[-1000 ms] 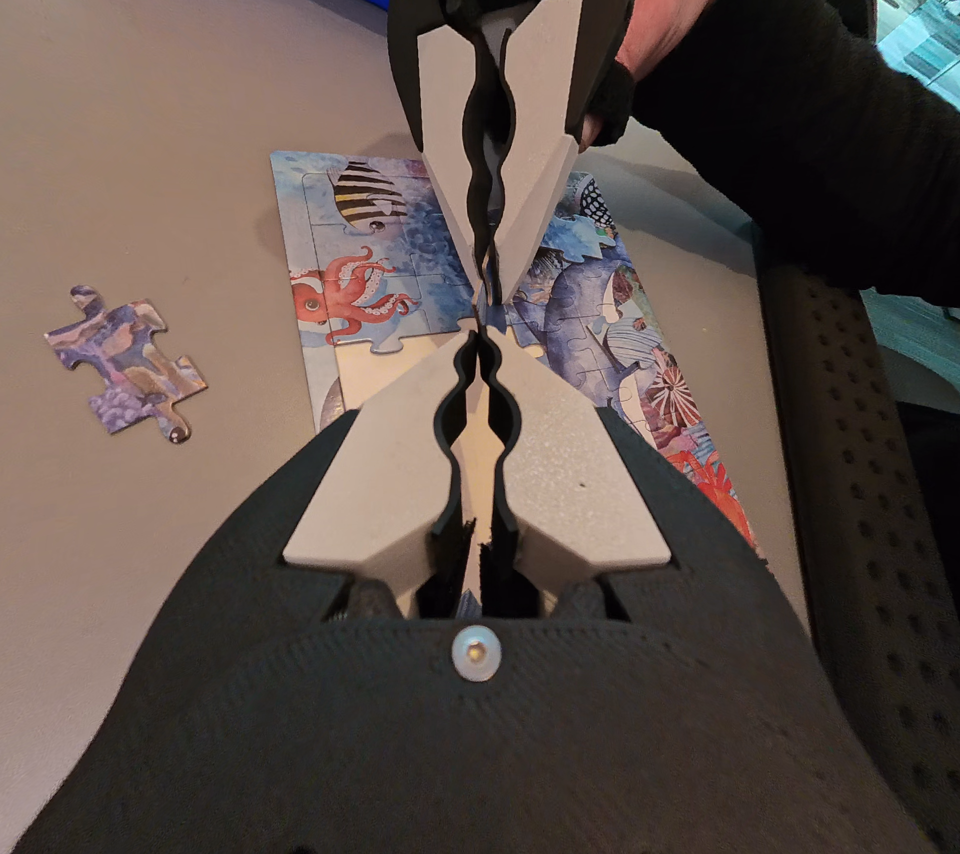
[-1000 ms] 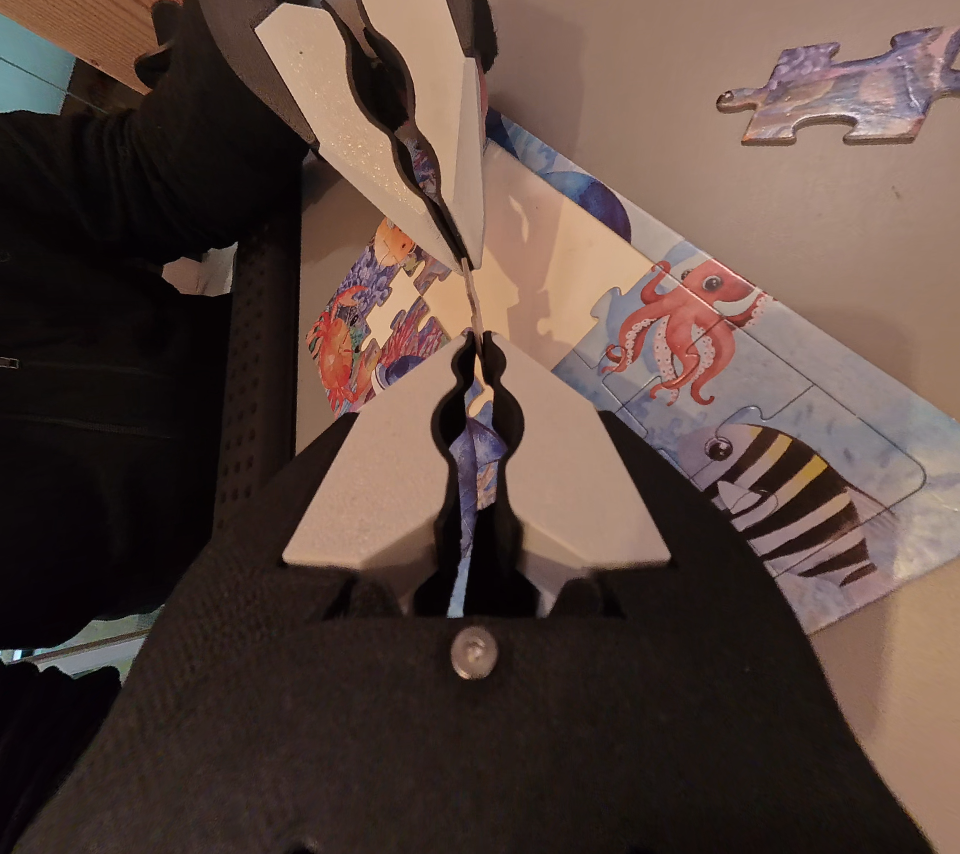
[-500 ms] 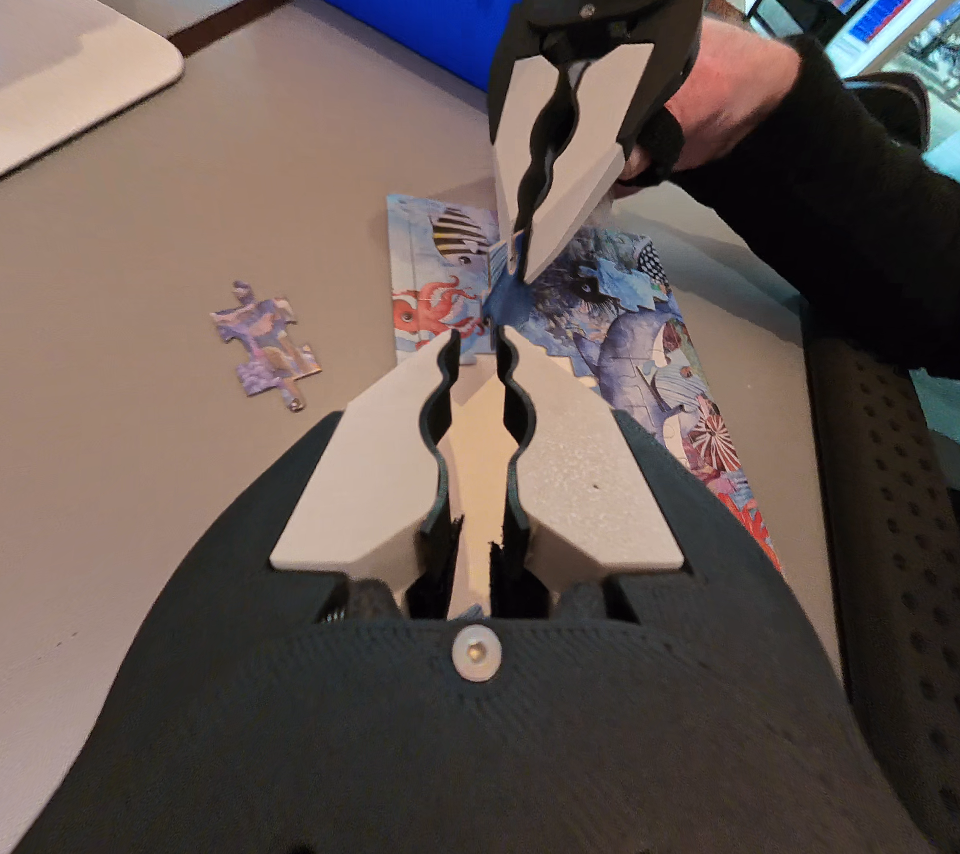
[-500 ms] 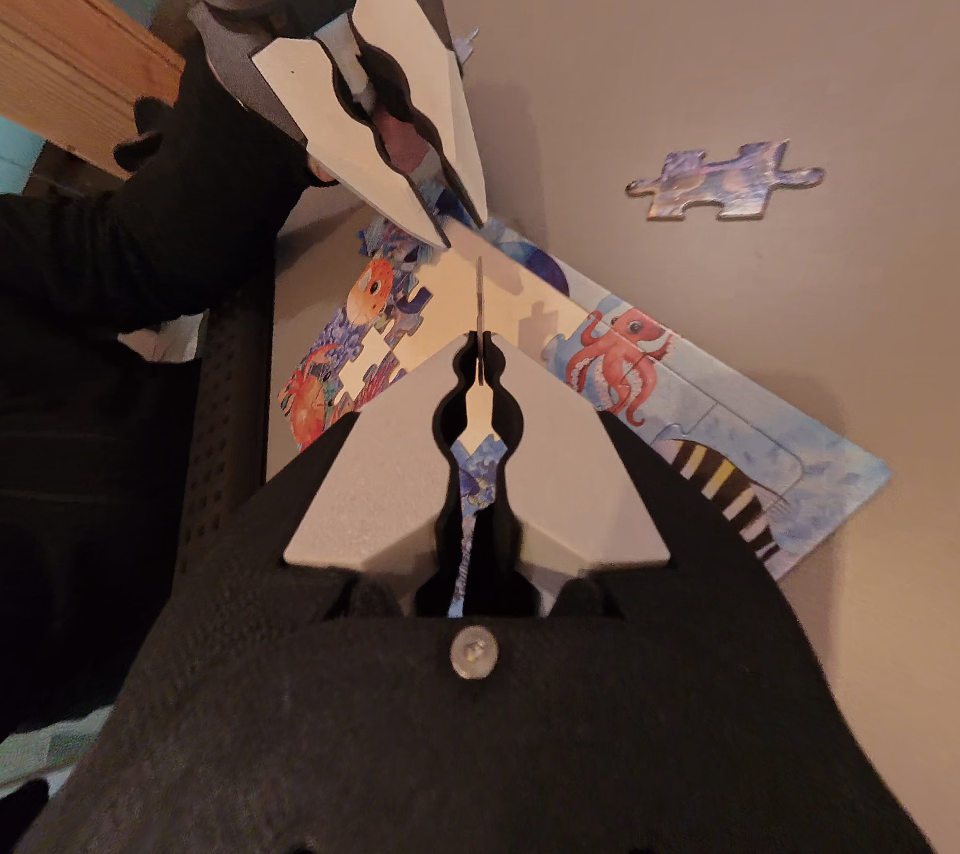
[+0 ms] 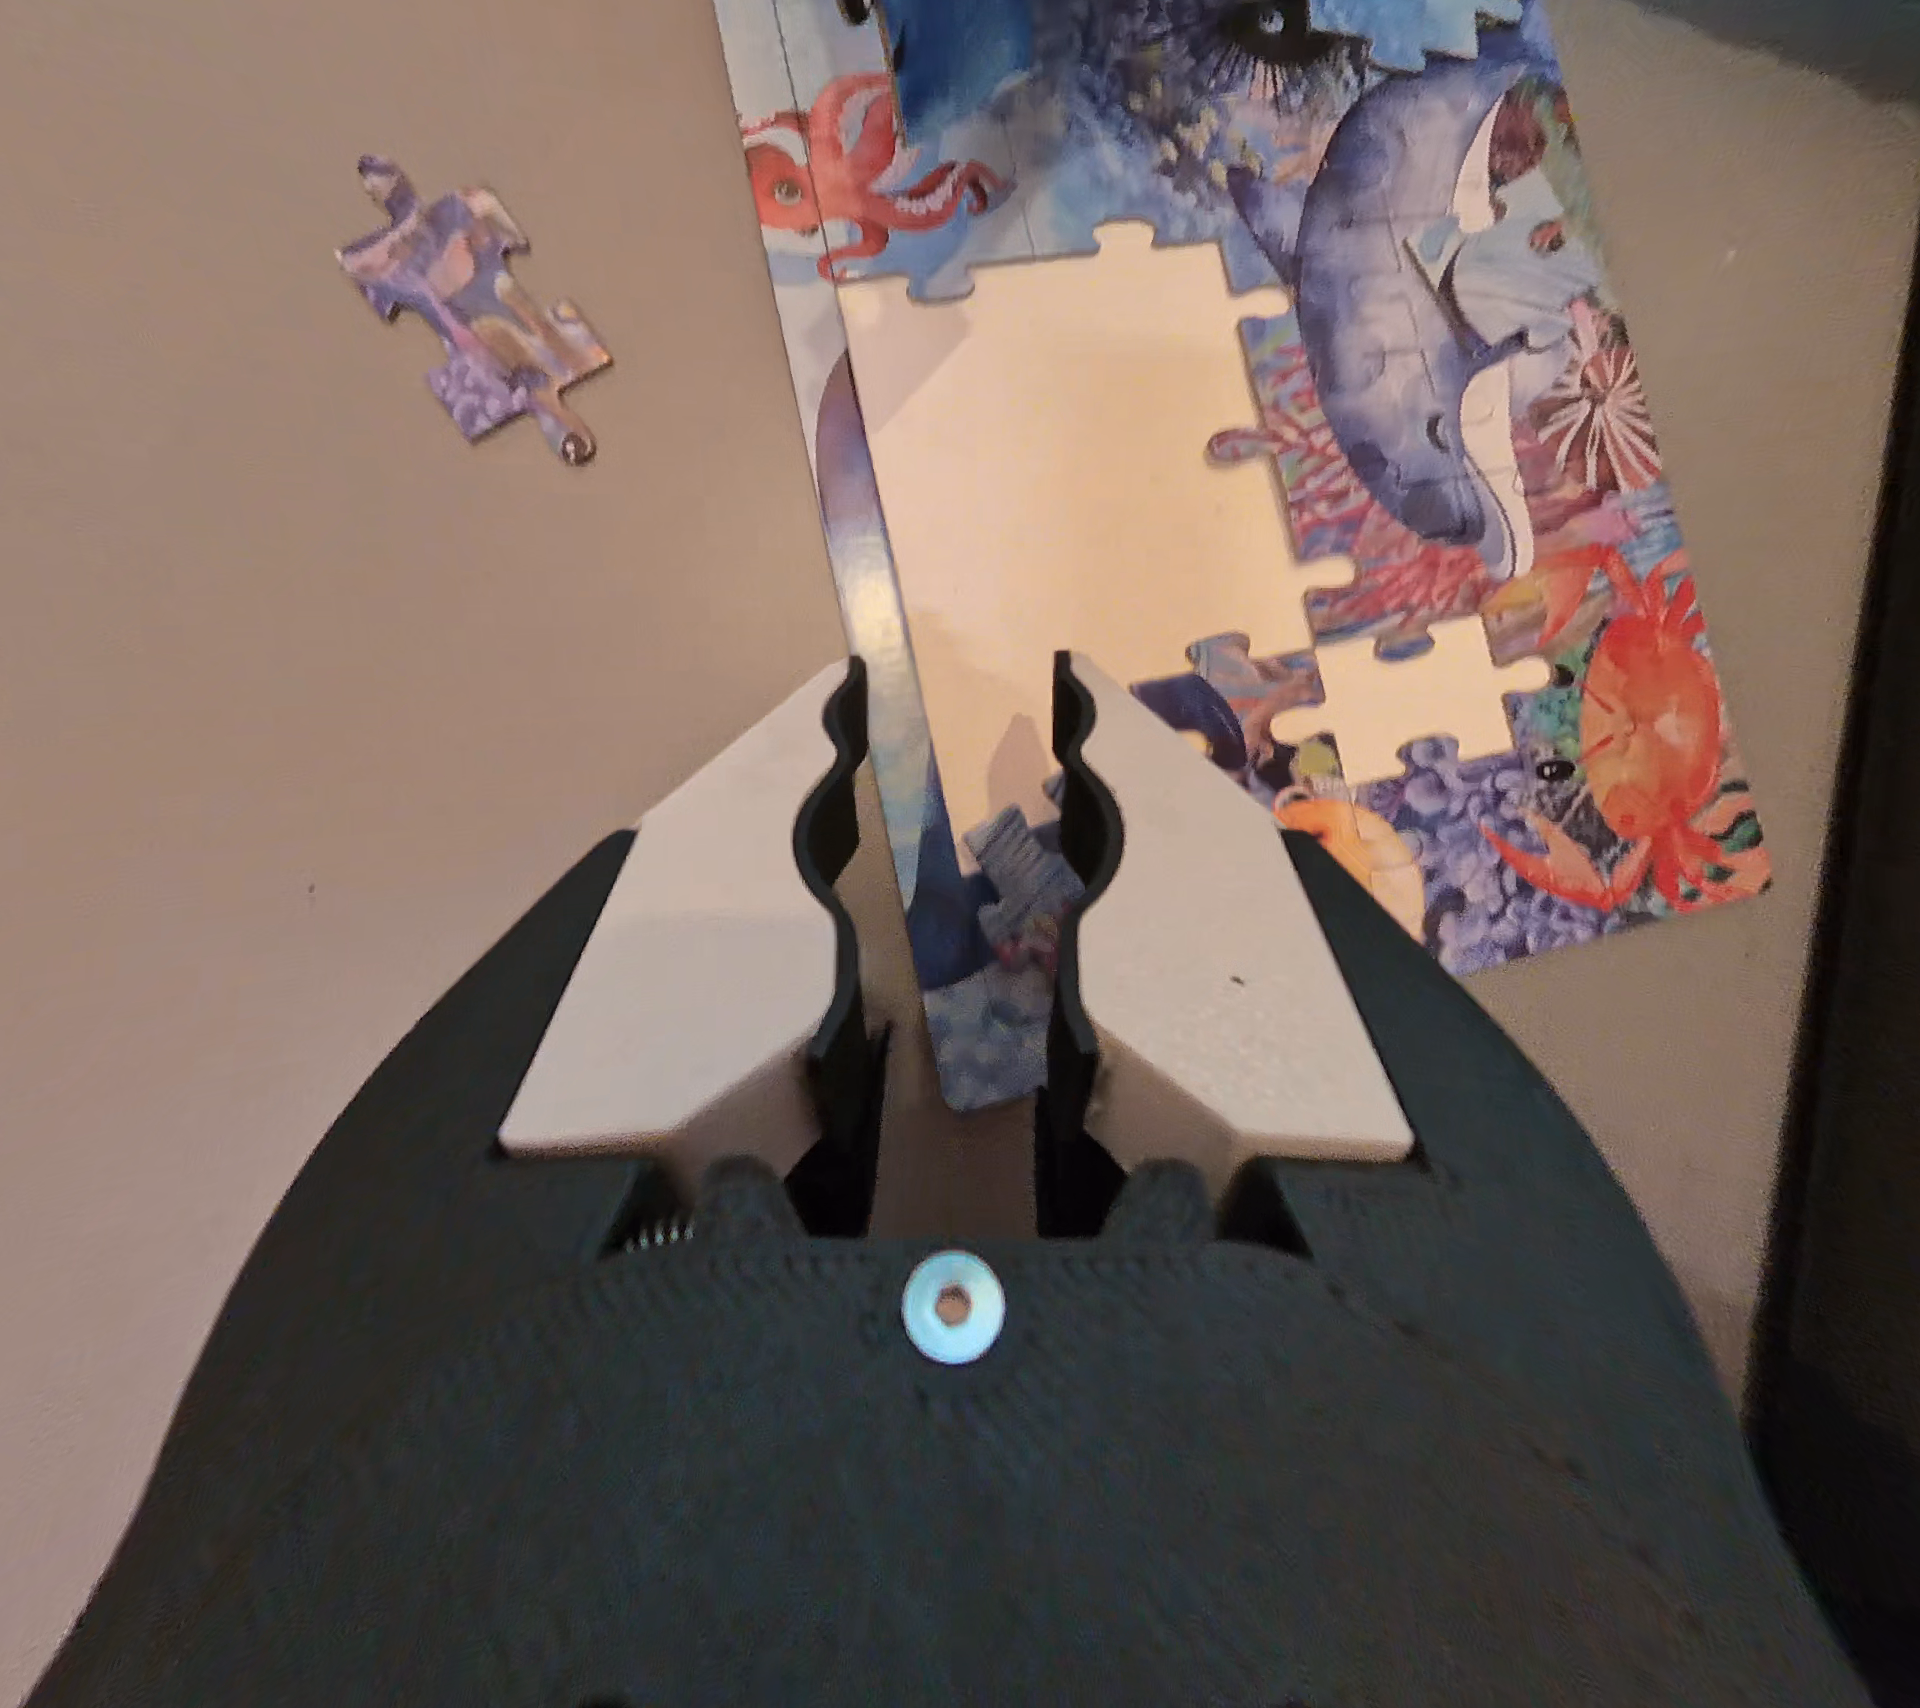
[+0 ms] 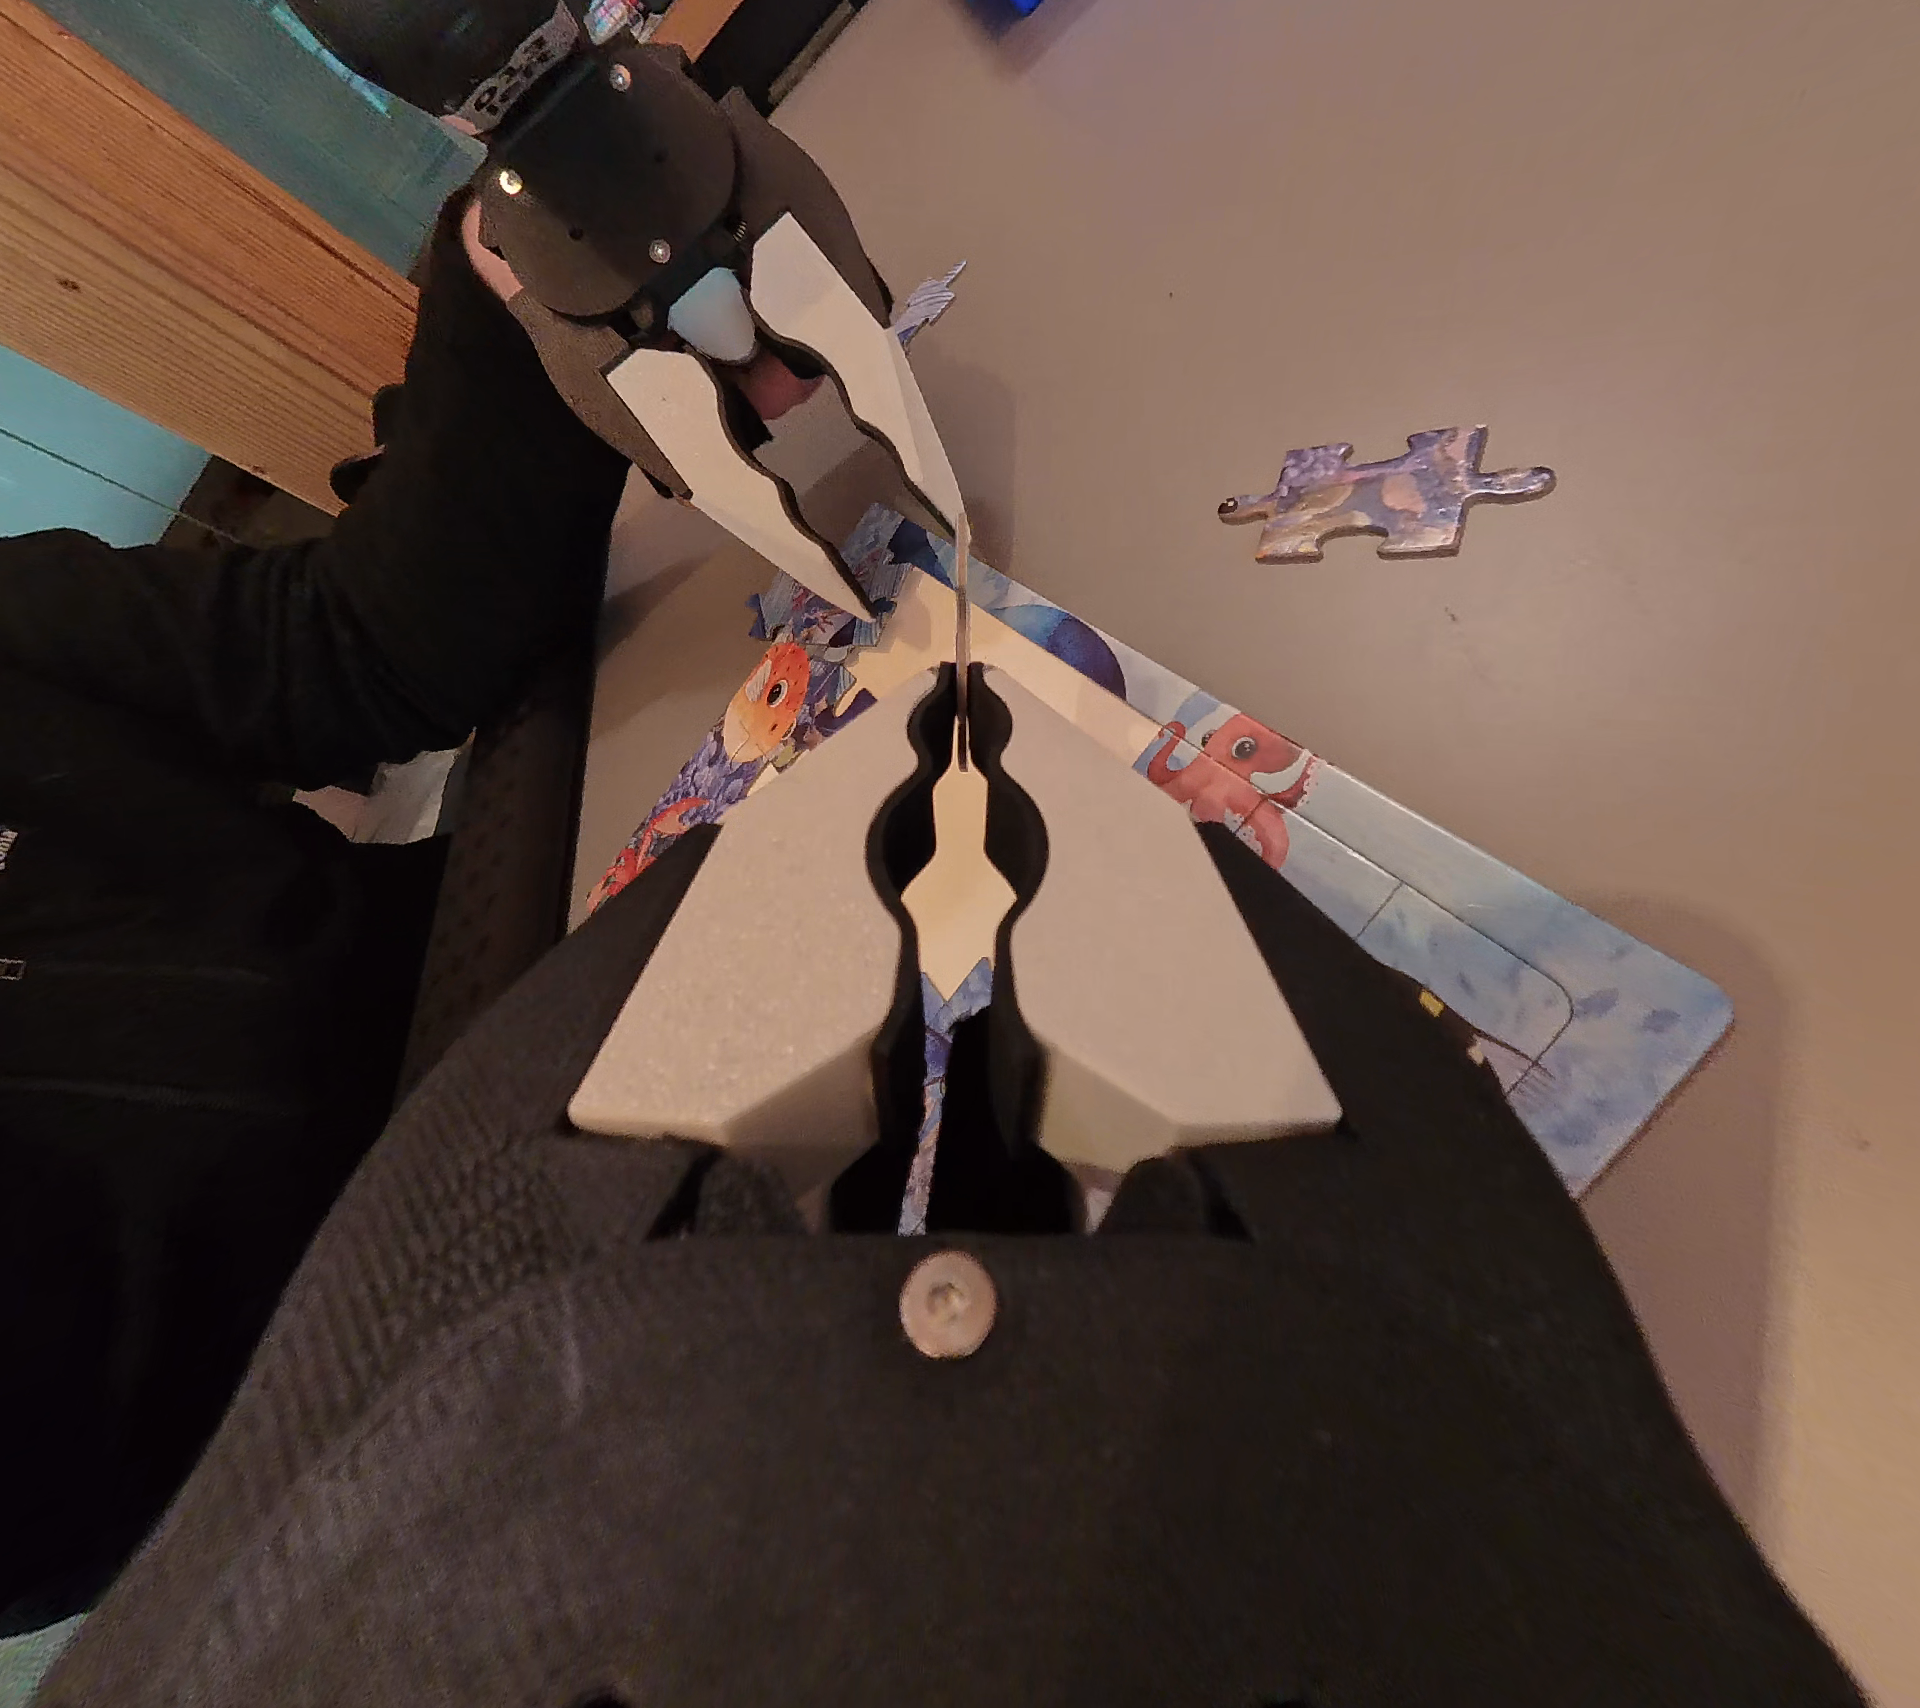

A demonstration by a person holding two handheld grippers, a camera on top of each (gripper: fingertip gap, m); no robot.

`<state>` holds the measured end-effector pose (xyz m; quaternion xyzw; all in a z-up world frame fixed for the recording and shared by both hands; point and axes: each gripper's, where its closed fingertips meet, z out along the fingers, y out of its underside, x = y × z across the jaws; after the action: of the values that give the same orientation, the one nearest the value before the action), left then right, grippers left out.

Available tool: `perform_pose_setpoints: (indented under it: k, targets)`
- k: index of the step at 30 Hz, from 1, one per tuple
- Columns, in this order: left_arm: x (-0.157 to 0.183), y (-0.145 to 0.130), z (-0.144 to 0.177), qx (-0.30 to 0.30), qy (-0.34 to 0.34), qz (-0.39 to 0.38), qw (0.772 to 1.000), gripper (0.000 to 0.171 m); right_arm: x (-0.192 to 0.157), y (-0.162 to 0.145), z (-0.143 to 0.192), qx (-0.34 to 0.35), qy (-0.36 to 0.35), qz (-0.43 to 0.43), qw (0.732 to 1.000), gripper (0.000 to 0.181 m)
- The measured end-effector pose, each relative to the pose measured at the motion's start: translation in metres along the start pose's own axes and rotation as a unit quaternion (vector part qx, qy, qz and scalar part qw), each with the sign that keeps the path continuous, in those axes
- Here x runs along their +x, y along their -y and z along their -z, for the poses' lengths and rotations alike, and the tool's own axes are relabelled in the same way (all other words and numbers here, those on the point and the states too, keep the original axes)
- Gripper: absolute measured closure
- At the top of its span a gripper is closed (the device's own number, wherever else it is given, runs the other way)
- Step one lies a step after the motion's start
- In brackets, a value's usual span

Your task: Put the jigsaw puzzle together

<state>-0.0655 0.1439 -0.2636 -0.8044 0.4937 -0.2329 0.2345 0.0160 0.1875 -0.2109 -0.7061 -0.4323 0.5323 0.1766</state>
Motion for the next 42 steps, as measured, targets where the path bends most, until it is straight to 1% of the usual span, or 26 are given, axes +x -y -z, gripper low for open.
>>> perform_pose_setpoints:
  k: [4, 6, 8, 10, 15, 16, 19, 22, 25, 28, 30, 32, 36, 39, 42]
  targets:
    - [-0.003, -0.012, 0.019, -0.003, 0.006, 0.005, 1.000, 0.124, 0.001, -0.002, -0.002, -0.003, 0.001, -0.001, 1.000, 0.181]
    - [-0.001, -0.023, 0.023, -0.031, 0.015, -0.004, 0.999, 0.116, 0.001, -0.002, -0.003, -0.004, 0.001, -0.001, 1.000, 0.181]
    - [0.003, -0.031, 0.022, -0.056, 0.016, -0.014, 0.998, 0.112, 0.002, -0.003, -0.005, -0.007, 0.001, -0.002, 1.000, 0.181]
    - [0.006, -0.034, 0.017, -0.074, 0.011, -0.023, 0.997, 0.112, 0.001, -0.004, -0.006, -0.010, 0.002, -0.001, 1.000, 0.181]
    - [-0.005, -0.045, 0.007, -0.112, 0.037, -0.032, 0.992, 0.109, 0.000, -0.004, -0.006, -0.011, 0.000, 0.003, 1.000, 0.181]
    - [-0.006, -0.046, 0.006, -0.113, 0.038, -0.030, 0.992, 0.109, 0.000, -0.004, -0.006, -0.010, -0.001, 0.003, 1.000, 0.181]
    - [-0.012, -0.043, 0.006, -0.103, 0.046, -0.028, 0.993, 0.118, 0.001, -0.003, -0.004, -0.007, -0.001, 0.002, 1.000, 0.181]
    - [-0.017, -0.043, 0.008, -0.098, 0.054, -0.024, 0.993, 0.119, 0.003, -0.004, -0.004, -0.007, -0.001, 0.000, 1.000, 0.181]
    - [-0.025, -0.041, 0.009, -0.093, 0.071, -0.023, 0.993, 0.118, 0.003, -0.005, -0.005, -0.009, -0.002, 0.000, 1.000, 0.181]
    - [-0.036, -0.039, 0.011, -0.089, 0.099, -0.019, 0.991, 0.123, 0.003, -0.004, -0.004, -0.007, -0.002, 0.000, 1.000, 0.181]
    - [-0.041, -0.040, 0.014, -0.089, 0.115, -0.019, 0.989, 0.123, 0.003, -0.002, -0.002, -0.003, -0.003, 0.001, 1.000, 0.181]
    - [-0.039, -0.039, 0.017, -0.082, 0.108, -0.009, 0.991, 0.118, 0.004, 0.000, 0.000, 0.003, -0.005, 0.001, 1.000, 0.181]
    - [-0.018, -0.041, 0.018, -0.076, 0.057, -0.009, 0.995, 0.106, 0.004, 0.001, 0.003, 0.009, -0.004, 0.000, 1.000, 0.181]
    - [-0.012, -0.045, 0.017, -0.087, 0.044, -0.011, 0.995, 0.103, 0.003, 0.000, 0.002, 0.006, -0.002, 0.000, 1.000, 0.181]
    - [-0.012, -0.052, 0.013, -0.105, 0.044, -0.014, 0.993, 0.108, 0.003, 0.000, 0.000, 0.003, -0.002, 0.001, 1.000, 0.181]
